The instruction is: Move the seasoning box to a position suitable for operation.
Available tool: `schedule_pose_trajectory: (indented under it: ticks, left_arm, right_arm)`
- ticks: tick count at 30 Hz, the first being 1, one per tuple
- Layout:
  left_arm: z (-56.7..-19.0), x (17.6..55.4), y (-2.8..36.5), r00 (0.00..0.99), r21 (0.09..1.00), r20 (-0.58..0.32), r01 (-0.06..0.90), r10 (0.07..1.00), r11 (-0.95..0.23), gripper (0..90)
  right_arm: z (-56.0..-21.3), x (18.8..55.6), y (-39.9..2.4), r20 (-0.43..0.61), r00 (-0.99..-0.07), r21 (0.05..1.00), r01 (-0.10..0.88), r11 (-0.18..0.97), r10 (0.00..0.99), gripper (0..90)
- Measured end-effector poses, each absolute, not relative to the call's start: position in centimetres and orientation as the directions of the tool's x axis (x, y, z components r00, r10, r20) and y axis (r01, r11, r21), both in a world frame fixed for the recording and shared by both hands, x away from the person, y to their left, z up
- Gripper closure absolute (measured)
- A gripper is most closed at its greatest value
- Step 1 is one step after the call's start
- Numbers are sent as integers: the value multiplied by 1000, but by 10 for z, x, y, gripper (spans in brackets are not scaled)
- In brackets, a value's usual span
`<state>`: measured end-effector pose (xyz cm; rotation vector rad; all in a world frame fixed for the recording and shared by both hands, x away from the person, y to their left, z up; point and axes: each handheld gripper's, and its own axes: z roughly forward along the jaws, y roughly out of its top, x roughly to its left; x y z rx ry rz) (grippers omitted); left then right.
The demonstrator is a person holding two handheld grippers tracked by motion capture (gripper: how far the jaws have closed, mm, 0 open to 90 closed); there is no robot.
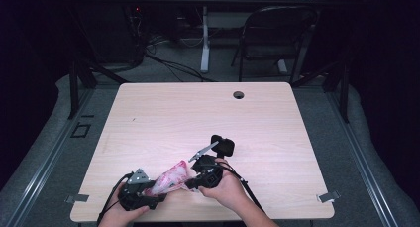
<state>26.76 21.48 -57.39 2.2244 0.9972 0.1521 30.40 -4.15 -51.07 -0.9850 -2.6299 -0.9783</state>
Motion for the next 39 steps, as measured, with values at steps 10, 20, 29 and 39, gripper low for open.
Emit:
schedule_pose_trajectory:
  ticks: [10,20,29,39]
  left_arm:
    - [-570,270,212,715,620,-132,600,686,-506,424]
    - [-563,266,205,737,605,-9,542,675,-583,579]
    - [-562,262,201,751,600,76,491,655,-632,661]
    - [-558,258,195,744,599,180,436,643,-672,713]
  right_arm:
    - [-510,306,-42,364,-771,515,634,578,522,900]
    - [-509,306,-42,363,-772,516,633,577,522,900]
    - [-509,306,-42,366,-767,524,638,564,528,900]
    - [-507,306,-43,357,-772,533,631,564,526,900]
